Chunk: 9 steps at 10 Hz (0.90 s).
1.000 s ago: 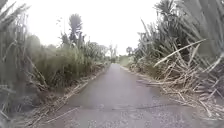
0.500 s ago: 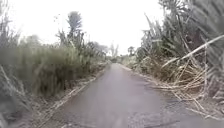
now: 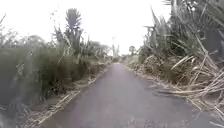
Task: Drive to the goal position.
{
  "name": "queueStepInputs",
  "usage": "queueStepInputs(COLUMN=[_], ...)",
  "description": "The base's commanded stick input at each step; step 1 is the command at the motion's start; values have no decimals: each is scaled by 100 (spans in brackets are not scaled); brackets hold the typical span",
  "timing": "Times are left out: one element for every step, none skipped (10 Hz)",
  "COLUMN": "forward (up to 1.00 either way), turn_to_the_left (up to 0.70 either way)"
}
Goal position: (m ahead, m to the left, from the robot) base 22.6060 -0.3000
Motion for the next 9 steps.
queueStepInputs(forward=[100,100,100,100,100,100,100,100,100], turn_to_the_left=[-34,-20,-6,0,0,0,0,0,0])
